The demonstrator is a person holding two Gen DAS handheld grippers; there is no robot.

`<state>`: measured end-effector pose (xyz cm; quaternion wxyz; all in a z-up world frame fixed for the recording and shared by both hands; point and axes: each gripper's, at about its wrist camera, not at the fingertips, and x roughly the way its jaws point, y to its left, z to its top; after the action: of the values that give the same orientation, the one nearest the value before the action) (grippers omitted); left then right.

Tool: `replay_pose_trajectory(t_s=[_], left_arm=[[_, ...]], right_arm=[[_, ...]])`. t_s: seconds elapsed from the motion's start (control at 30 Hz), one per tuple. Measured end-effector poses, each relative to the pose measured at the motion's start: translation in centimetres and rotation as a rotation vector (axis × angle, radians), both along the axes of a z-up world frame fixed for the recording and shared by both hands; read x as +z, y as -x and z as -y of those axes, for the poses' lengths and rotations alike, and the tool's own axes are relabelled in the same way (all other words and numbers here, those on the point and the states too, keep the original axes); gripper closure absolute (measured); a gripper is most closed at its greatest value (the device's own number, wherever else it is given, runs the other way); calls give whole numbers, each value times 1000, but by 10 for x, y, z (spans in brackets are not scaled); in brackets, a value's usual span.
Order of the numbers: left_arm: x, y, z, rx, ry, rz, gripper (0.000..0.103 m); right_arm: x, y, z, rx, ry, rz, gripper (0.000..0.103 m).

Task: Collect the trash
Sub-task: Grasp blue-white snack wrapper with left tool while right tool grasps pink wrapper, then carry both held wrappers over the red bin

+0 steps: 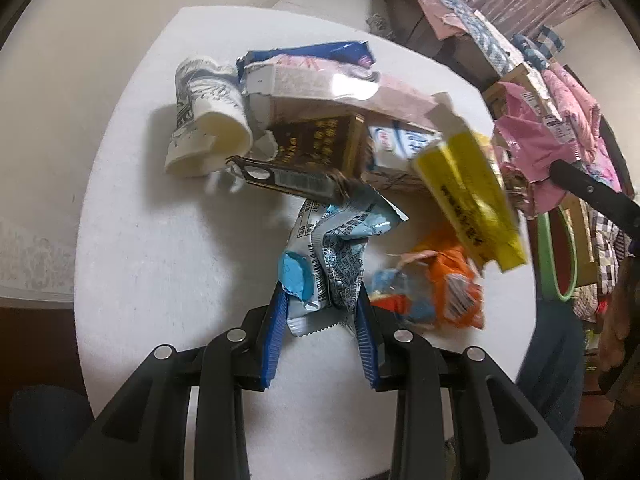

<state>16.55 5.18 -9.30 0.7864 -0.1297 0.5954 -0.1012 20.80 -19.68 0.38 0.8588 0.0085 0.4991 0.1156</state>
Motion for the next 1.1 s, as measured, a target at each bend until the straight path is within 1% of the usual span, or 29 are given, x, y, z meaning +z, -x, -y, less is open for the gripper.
replay_pose_trajectory(t_s=[0.27, 0.57, 0.83, 1.1], left_arm=[[32, 22, 7, -10, 21, 52, 73], [63, 41, 17, -18, 10, 114, 73], [83, 43, 36, -42, -15, 160, 73], [99, 34, 59, -73, -28, 197, 73]], right_arm=[[19, 22, 6, -3, -21, 40, 49], [31, 51, 18, -8, -45, 61, 49], [38, 64, 31, -22, -62, 75, 49], [45, 70, 48, -39, -66, 92, 49]])
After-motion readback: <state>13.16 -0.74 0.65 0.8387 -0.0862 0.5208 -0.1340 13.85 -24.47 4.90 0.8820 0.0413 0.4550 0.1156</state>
